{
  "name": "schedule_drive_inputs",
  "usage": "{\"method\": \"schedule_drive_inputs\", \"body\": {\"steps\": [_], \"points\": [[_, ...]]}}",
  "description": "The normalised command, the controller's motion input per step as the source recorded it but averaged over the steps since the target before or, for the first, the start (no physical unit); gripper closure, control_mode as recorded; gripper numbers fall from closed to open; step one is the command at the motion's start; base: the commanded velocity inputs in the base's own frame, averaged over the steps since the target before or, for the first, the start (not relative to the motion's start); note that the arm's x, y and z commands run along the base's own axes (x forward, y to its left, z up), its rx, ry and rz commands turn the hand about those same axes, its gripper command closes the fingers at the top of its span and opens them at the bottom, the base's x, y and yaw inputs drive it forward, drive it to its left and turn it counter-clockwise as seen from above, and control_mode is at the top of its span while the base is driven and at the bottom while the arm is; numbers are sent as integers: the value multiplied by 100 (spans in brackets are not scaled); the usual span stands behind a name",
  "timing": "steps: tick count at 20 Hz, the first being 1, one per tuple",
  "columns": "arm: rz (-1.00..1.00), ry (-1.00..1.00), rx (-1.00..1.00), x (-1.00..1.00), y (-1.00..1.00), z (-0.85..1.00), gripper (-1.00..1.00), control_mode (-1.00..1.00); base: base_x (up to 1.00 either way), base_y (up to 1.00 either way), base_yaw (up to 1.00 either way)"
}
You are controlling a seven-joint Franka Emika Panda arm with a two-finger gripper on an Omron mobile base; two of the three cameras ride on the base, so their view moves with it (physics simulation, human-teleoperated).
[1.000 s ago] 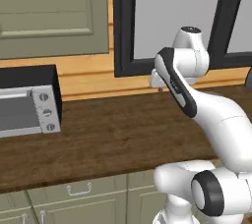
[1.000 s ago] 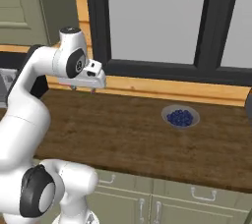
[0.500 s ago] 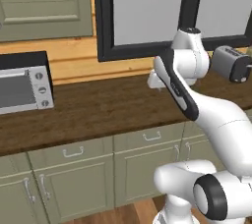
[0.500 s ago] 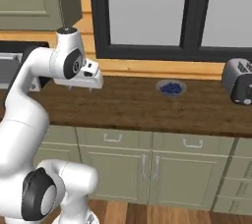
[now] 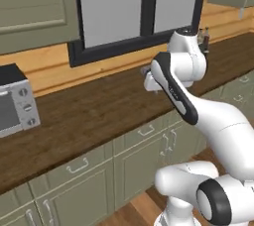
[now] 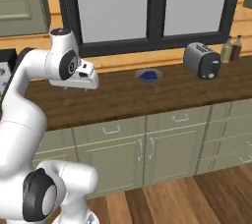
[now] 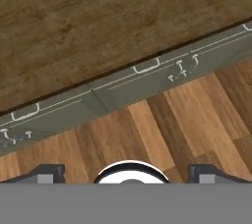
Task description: Take a straw from the drawer in front and place it inside the glass cup on the dining counter.
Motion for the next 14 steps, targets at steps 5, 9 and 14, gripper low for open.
{"method": "schedule_drive_inputs", "body": {"steps": [5,9,14], "points": [[0,0,0,0,0,0,-100,100,0,78,-60],[0,0,0,0,0,0,-100,100,0,83,-56],[0,0,0,0,0,0,-100,100,0,83,-57]]}}
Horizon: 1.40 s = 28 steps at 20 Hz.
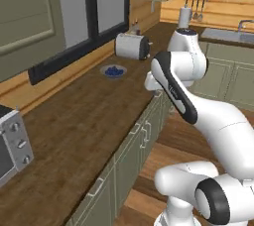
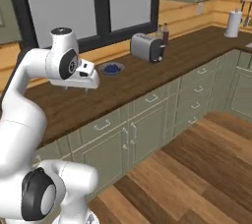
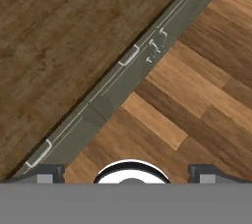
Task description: Take a straw from the drawer in front and place it inside the glass cup on the dining counter.
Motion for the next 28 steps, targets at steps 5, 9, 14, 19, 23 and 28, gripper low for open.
{"method": "schedule_drive_inputs", "body": {"steps": [5,9,14,19,23,28], "points": [[0,0,0,0,0,0,-100,100,0,79,-57],[0,0,0,0,0,0,-100,100,0,70,-53],[-33,0,34,2,-20,-3,-100,-100,0,0,0],[-7,0,50,25,-81,-48,-100,-100,0,0,0],[0,0,56,21,-58,-83,-100,-100,0,0,0],[0,-1,51,21,-17,-100,-100,-100,0,0,0]]}}
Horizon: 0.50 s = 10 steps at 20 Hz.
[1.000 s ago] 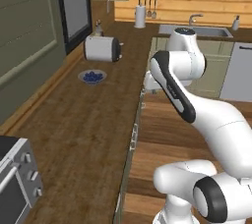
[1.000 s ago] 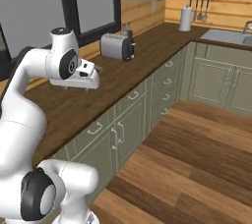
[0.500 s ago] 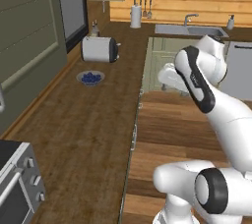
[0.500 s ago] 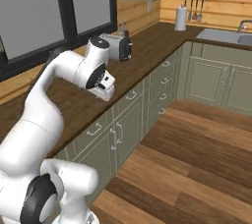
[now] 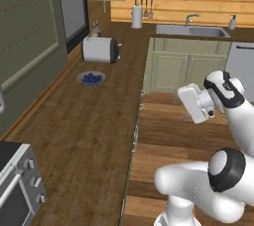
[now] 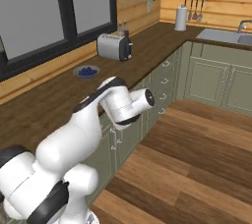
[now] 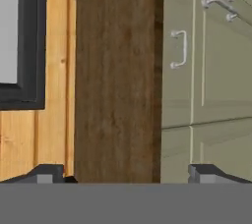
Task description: Take a straw from the drawer in front and place it inside the glass cup on the dining counter.
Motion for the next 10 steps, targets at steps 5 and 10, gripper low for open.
{"method": "schedule_drive_inputs", "body": {"steps": [5,10], "points": [[2,-4,35,43,3,-100,-100,-100,0,0,0],[7,-5,19,53,24,-74,-100,-100,0,0,0]]}}
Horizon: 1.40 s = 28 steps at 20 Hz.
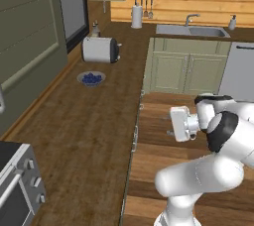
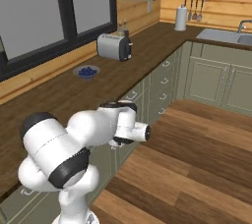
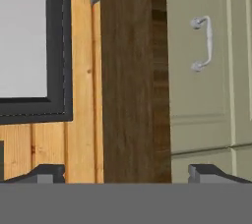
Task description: Take a straw from the drawer in front and place it inside the glass cup on the dining counter.
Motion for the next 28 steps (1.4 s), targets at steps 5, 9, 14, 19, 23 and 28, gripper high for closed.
{"method": "schedule_drive_inputs", "body": {"steps": [5,9,14,19,23,28], "points": [[6,-2,12,60,33,-60,-100,-100,0,0,0],[11,-8,4,38,41,-48,-100,-100,0,0,0],[10,-4,0,54,28,-55,-100,-100,0,0,0],[9,-4,0,40,18,-51,-100,-100,0,0,0],[7,-7,0,24,19,-44,-100,-100,0,0,0],[4,-9,0,40,20,-29,-100,-100,0,0,0]]}}
